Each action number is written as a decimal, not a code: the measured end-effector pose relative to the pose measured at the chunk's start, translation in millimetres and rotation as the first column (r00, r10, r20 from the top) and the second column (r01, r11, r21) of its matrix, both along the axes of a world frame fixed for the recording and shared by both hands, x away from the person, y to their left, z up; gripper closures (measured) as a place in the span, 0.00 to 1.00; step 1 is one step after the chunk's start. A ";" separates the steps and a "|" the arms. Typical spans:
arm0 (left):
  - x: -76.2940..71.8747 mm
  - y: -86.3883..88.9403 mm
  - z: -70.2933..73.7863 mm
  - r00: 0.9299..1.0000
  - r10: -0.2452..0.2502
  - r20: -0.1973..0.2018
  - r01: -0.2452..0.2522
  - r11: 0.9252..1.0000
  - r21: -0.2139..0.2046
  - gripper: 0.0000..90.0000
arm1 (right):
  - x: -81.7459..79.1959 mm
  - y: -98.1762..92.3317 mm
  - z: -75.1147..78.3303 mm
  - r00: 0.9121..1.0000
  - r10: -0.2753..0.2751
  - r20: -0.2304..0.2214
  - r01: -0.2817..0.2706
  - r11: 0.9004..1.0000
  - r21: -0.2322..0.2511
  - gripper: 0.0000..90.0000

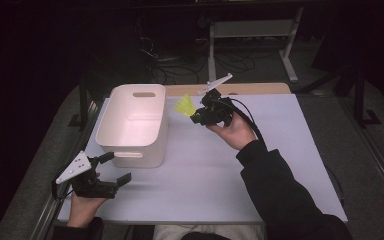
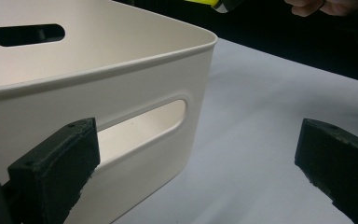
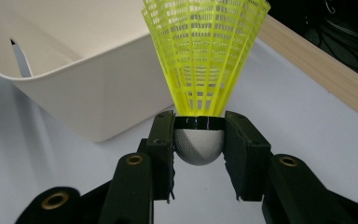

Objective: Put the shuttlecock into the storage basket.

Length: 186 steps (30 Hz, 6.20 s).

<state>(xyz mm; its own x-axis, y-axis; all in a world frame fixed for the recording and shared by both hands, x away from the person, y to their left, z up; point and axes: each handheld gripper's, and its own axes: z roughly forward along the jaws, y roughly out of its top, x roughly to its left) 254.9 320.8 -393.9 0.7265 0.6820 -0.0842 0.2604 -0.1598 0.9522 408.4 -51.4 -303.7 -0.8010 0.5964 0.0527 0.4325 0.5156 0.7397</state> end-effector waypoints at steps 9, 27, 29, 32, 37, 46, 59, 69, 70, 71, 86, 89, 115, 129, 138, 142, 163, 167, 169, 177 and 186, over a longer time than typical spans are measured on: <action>-0.1 0.0 0.0 1.000 0.000 0.000 0.000 1.000 0.000 0.00 | -1.4 6.1 12.4 1.000 0.020 0.020 -0.020 1.000 -0.007 0.70; -0.1 0.1 0.0 1.000 0.000 0.001 0.000 1.000 -0.001 0.00 | -2.5 20.3 27.7 0.998 0.054 0.034 -0.054 0.998 -0.016 0.70; -0.1 0.1 0.0 1.000 0.000 0.001 0.000 1.000 -0.001 0.00 | -2.9 22.7 28.8 0.997 0.062 0.037 -0.061 0.998 -0.018 0.70; -0.2 0.0 0.0 1.000 0.001 0.000 -0.001 1.000 -0.002 0.00 | -3.8 26.3 30.7 0.997 0.070 0.037 -0.070 0.997 -0.021 0.70; -0.1 0.0 0.0 1.000 0.001 0.000 -0.001 1.000 -0.001 0.00 | -4.1 30.3 35.6 0.996 0.082 0.045 -0.081 0.996 -0.022 0.70; -0.3 -0.1 0.0 1.000 0.002 0.000 -0.002 1.000 -0.003 0.00 | -4.3 39.2 40.0 0.994 0.102 0.045 -0.101 0.995 -0.025 0.70; -0.3 0.1 0.0 1.000 0.002 0.000 -0.002 1.000 0.000 0.00 | -4.5 54.4 46.7 0.990 0.135 0.050 -0.133 0.990 -0.044 0.70; -0.3 0.2 0.1 1.000 0.001 0.001 -0.001 1.000 -0.001 0.00 | -5.2 66.8 46.9 0.986 0.160 0.044 -0.157 0.986 -0.058 0.70; -0.3 0.2 0.1 1.000 0.001 0.001 -0.001 1.000 -0.001 0.00 | -5.2 66.8 46.9 0.986 0.160 0.044 -0.157 0.986 -0.058 0.70; -0.4 0.2 0.1 1.000 0.001 0.001 -0.001 1.000 -0.002 0.00 | -5.6 69.6 47.1 0.986 0.163 0.042 -0.161 0.985 -0.057 0.70; -0.3 0.3 0.1 1.000 0.000 0.001 0.000 1.000 -0.002 0.00 | -6.0 82.4 45.1 0.981 0.192 0.040 -0.189 0.980 -0.066 0.70; -0.4 0.3 0.1 1.000 0.000 0.001 0.000 1.000 -0.003 0.00 | -6.9 87.5 44.8 0.979 0.200 0.038 -0.198 0.978 -0.064 0.70; -0.4 0.6 0.2 1.000 0.000 0.002 0.000 1.000 -0.002 0.00 | -8.3 114.9 31.2 0.967 0.253 0.005 -0.252 0.965 -0.068 0.70; -0.5 0.7 0.3 1.000 -0.003 0.002 0.003 1.000 -0.002 0.00 | -6.1 126.7 21.0 0.960 0.278 -0.014 -0.279 0.958 -0.073 0.70; -0.5 0.6 0.3 1.000 -0.003 0.002 0.003 1.000 -0.003 0.00 | -4.3 131.4 13.8 0.958 0.285 -0.033 -0.286 0.955 -0.075 0.70; -0.5 0.6 0.3 1.000 -0.004 0.002 0.004 1.000 -0.005 0.00 | -4.0 134.8 8.8 0.955 0.292 -0.044 -0.295 0.952 -0.080 0.70; -0.4 0.4 0.2 1.000 -0.006 0.002 0.006 1.000 -0.007 0.00 | -1.4 143.7 -8.6 0.951 0.299 -0.084 -0.306 0.948 -0.089 0.70; -0.7 0.8 0.4 1.000 -0.005 0.003 0.005 1.000 -0.007 0.00 | -0.6 144.1 -9.0 0.951 0.298 -0.079 -0.304 0.949 -0.077 0.65; -0.6 0.6 0.3 1.000 -0.006 0.002 0.006 1.000 -0.007 0.00 | -0.3 142.7 -7.8 0.954 0.289 -0.073 -0.295 0.953 -0.076 0.61; -0.6 0.8 0.4 1.000 -0.006 0.002 0.006 1.000 -0.004 0.00 | 2.5 134.0 -4.5 0.956 0.283 -0.078 -0.288 0.956 -0.062 0.37; -0.6 0.5 0.1 1.000 -0.006 0.000 0.006 1.000 -0.006 0.00 | -1.0 125.9 0.8 0.948 0.312 -0.059 -0.315 0.947 -0.062 0.14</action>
<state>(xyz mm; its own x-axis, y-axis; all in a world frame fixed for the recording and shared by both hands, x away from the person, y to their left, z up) 254.2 321.3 -393.9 0.7307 0.6769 -0.0886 0.2594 -0.1552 0.9532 407.4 74.5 -302.9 -0.9457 0.3189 0.0628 0.2745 0.6803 0.6796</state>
